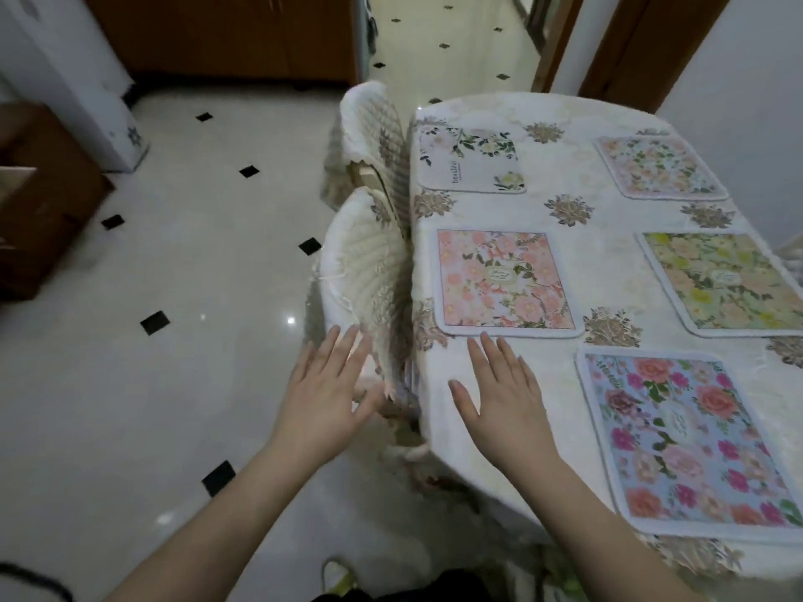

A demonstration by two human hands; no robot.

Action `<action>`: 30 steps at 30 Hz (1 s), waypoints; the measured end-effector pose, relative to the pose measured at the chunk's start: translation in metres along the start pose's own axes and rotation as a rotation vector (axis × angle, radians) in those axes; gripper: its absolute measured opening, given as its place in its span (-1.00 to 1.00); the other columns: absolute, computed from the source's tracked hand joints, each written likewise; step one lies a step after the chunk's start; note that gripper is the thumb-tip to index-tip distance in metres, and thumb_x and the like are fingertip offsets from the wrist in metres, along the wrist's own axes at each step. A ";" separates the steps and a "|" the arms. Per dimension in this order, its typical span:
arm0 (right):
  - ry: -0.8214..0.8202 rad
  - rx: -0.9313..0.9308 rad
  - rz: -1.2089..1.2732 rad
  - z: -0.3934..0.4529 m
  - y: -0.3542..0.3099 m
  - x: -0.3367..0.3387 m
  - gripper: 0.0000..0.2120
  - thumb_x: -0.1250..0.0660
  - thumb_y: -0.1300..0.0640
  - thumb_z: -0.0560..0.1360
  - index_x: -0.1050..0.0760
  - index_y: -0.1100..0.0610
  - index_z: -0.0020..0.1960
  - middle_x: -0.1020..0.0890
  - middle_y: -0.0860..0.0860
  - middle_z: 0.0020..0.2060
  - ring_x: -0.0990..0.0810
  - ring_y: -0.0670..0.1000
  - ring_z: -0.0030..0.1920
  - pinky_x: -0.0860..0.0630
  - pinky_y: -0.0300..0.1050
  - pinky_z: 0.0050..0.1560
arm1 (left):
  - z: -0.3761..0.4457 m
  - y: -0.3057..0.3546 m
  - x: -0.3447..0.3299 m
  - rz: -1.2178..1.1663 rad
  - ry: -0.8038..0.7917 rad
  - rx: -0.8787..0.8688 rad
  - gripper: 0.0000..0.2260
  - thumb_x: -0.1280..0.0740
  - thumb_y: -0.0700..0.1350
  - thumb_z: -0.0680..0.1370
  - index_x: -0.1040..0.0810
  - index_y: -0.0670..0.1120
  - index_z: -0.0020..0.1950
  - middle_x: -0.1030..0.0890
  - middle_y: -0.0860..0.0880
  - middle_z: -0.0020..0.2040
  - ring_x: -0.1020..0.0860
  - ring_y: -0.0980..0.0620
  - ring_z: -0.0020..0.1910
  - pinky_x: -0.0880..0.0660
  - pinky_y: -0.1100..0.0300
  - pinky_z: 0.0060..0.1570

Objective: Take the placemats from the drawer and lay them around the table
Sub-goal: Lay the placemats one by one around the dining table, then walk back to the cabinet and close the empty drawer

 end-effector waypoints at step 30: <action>0.013 0.692 0.074 0.200 -0.392 -0.042 -0.42 0.03 -0.15 0.60 -0.28 0.10 0.51 -0.37 0.05 0.47 -0.28 0.06 0.50 -0.05 -0.07 0.46 | -0.017 -0.353 0.115 0.084 0.090 0.626 -0.38 0.16 0.30 0.61 0.15 0.08 0.62 0.13 0.07 0.63 0.23 0.07 0.59 0.33 0.13 0.44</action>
Point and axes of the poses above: each hand's wrist, its own z-axis towards the middle knuckle, its own x-axis out of the back of the hand, y = z × x, the point moved 6 cm from there along z, towards the middle knuckle
